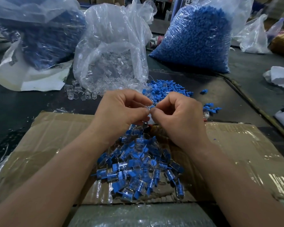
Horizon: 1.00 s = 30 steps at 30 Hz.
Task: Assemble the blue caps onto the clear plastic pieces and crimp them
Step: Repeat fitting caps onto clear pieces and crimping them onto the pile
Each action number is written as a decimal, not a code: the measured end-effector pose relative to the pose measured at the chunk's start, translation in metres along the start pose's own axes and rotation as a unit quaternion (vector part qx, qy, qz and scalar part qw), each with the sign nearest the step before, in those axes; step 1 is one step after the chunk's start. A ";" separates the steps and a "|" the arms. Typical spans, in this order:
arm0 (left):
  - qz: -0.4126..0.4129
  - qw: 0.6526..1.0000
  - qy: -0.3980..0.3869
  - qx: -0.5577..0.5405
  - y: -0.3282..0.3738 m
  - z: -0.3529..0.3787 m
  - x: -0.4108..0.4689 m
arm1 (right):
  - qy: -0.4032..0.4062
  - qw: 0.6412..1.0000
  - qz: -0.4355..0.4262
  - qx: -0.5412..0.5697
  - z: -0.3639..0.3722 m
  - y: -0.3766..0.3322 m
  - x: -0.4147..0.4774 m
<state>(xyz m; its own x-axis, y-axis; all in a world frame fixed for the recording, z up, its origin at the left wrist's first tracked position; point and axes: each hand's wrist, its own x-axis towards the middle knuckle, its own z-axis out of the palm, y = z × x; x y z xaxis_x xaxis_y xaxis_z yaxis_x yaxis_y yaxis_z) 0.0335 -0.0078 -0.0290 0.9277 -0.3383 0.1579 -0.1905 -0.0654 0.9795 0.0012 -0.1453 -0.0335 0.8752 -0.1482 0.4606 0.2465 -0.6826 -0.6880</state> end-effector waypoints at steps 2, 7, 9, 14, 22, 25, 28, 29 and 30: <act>0.004 1.000 0.007 0.004 0.000 0.000 0.000 | -0.021 0.999 0.011 0.027 -0.001 0.000 0.001; -0.013 0.999 0.000 -0.049 0.001 -0.004 0.001 | -0.048 0.994 -0.004 0.099 -0.005 -0.001 0.003; -0.026 0.997 -0.006 -0.073 0.001 -0.005 0.001 | -0.070 0.988 -0.025 0.138 -0.006 -0.002 0.003; -0.048 0.995 -0.020 -0.091 0.002 -0.007 0.002 | -0.079 0.974 -0.056 0.205 -0.003 -0.001 0.002; -0.071 0.985 -0.060 -0.148 0.002 -0.010 0.003 | -0.076 0.976 -0.065 0.191 -0.010 0.000 0.003; -0.070 0.984 -0.059 -0.151 0.003 -0.012 0.004 | -0.066 0.980 -0.066 0.177 -0.010 0.001 0.003; -0.071 0.983 -0.054 -0.160 0.003 -0.012 0.004 | -0.057 0.985 -0.083 0.141 -0.009 0.002 0.003; -0.072 0.983 -0.053 -0.162 0.003 -0.011 0.004 | -0.055 0.986 -0.087 0.133 -0.009 0.003 0.004; -0.073 0.982 -0.051 -0.164 0.003 -0.011 0.005 | -0.053 0.986 -0.090 0.127 -0.009 0.003 0.004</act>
<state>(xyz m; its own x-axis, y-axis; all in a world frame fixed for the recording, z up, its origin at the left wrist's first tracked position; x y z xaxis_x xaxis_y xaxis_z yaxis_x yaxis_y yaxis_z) 0.0406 0.0008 -0.0235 0.8972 -0.4413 0.0152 0.0717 0.1795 0.9811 0.0014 -0.1547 -0.0286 0.8428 0.0437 0.5365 0.4868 -0.4870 -0.7251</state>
